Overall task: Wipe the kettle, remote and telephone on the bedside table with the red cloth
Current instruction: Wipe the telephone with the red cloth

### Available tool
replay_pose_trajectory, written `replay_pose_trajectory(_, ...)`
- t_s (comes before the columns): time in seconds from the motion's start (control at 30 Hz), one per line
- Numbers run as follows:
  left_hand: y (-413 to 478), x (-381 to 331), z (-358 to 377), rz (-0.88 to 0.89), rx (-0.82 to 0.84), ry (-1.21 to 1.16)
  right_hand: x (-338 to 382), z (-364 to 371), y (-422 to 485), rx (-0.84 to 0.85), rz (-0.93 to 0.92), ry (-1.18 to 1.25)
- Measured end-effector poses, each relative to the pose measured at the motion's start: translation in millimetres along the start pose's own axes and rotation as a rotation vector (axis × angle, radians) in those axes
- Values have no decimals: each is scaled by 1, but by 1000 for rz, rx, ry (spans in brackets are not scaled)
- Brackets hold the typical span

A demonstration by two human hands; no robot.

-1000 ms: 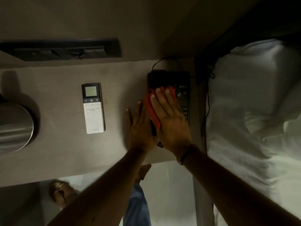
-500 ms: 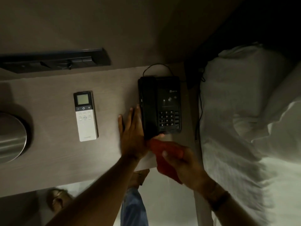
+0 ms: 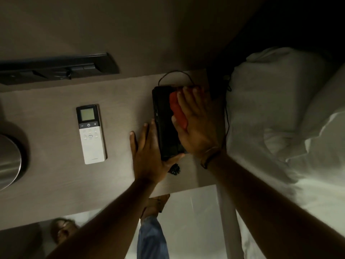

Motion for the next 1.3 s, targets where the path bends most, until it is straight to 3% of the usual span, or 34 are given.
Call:
replay_pose_trajectory(0.17,-3,-2,0,40,29,-4,4,20,-42,35,1,-18)
replay_pose_trajectory(0.4,2,2,4,-5,4,-3,-7,0,9,18,22,58)
replay_pose_trajectory(0.57,-3,0,5,63,-8,-14,5,16,-48,64,-47,27)
replay_pose_trajectory(0.63,-3,2,7,39,38,-23,1,17,-73,163,-21,225)
replay_pose_trajectory(0.7,-2,0,7,22,128,-14,-2,4,-96,266,214,732)
replay_pose_trajectory(0.77,-1,-3,-1,24,241,-45,8,-15,-124,277,442,1224)
replay_pose_trajectory(0.83,-11,-5,-24,35,284,-105,25,-32,-150,240,541,1410)
replay_pose_trajectory(0.9,-35,-5,-57,-9,338,-290,50,-45,-176,216,595,1496)
replay_pose_trajectory(0.97,-74,-4,-97,-182,424,-797,77,-51,-199,220,662,1556)
replay_pose_trajectory(1.03,-123,3,-137,-473,461,-1282,115,-52,-218,296,700,1620)
replay_pose_trajectory(1.07,-145,11,-154,-555,452,-1421,146,-54,-220,375,649,1676)
replay_pose_trajectory(1.13,-190,35,-197,-675,439,-1547,236,-69,-212,599,318,1814)
replay_pose_trajectory(1.17,-213,50,-223,-709,417,-1575,267,-77,-203,545,217,1797)
replay_pose_trajectory(1.2,-233,67,-252,-703,387,-1576,301,-88,-197,451,92,1854)
replay_pose_trajectory(1.23,-252,83,-280,-659,351,-1550,345,-91,-199,488,-30,1961)
replay_pose_trajectory(1.3,-292,124,-328,-612,240,-1480,424,-87,-209,730,-183,2100)
Point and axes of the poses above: each hand's wrist, its own y-axis towards the middle knuckle, its own z-axis out of the palm, x = y × z, the point moved 7 cm from there along y, towards the middle knuckle, and after that the axes turned 8 degrees about x, right-handed, at the moved point
